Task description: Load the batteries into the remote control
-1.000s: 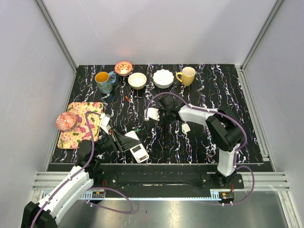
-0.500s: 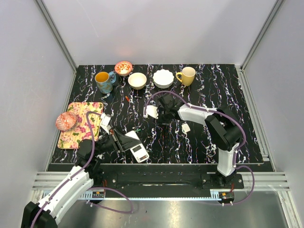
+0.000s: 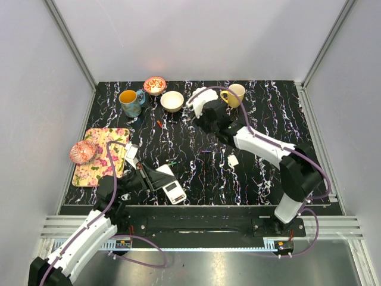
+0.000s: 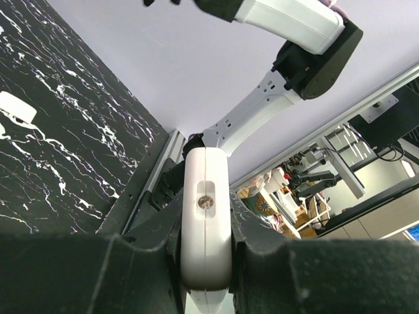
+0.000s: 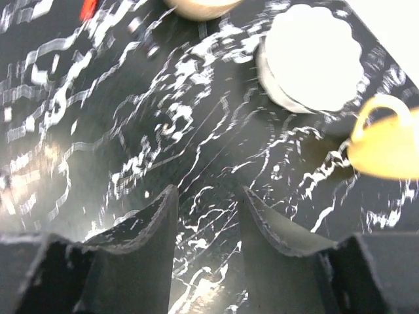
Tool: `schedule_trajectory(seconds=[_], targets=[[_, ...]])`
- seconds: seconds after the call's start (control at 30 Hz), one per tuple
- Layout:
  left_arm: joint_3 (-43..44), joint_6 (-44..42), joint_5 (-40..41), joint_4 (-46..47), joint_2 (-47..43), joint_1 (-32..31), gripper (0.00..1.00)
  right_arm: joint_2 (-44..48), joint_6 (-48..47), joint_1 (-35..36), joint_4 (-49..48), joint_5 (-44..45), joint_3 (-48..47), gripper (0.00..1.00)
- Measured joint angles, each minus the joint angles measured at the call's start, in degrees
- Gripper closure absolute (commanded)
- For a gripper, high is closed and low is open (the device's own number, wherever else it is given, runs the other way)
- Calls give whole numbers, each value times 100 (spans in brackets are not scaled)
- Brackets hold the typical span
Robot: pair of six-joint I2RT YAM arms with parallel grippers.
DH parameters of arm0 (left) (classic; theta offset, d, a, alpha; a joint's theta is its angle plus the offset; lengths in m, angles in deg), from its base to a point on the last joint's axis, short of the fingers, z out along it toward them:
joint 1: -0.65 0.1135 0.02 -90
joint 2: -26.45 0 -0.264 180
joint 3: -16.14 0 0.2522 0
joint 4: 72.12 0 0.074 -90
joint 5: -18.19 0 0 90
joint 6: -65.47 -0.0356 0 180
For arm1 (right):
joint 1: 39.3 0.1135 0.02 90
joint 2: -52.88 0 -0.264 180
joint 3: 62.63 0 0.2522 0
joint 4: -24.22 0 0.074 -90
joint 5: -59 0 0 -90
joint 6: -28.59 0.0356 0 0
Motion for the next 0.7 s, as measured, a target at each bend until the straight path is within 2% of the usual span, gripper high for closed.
schedule_trajectory(seconds=[0.07,0.1,0.13,0.17,0.2,0.23,0.3,0.33,0.5,0.7], targets=[[0,-2,52,-15,0,0,100,140,890,0,-48,562,-127,62],[0,-4,76,-15,0,0,100,219,1344,0,-63,793,-131,70],[0,-2,98,-17,2,0,100,299,1755,-2,-57,988,-103,69],[0,-4,122,-17,9,0,100,389,2142,-2,-81,1145,-17,62],[0,-4,144,-17,15,-2,100,481,2474,-2,-85,1257,90,33],[0,-7,177,-20,26,0,100,627,2918,-2,-83,1338,293,18],[2,-9,232,-13,103,0,100,857,3565,-9,-66,1379,656,3],[2,-9,251,-13,160,0,100,966,3912,-9,-42,1377,870,0],[2,-2,280,13,573,0,100,837,5233,50,693,1622,973,0],[2,15,282,52,846,0,100,140,5945,461,1257,2083,807,6]])
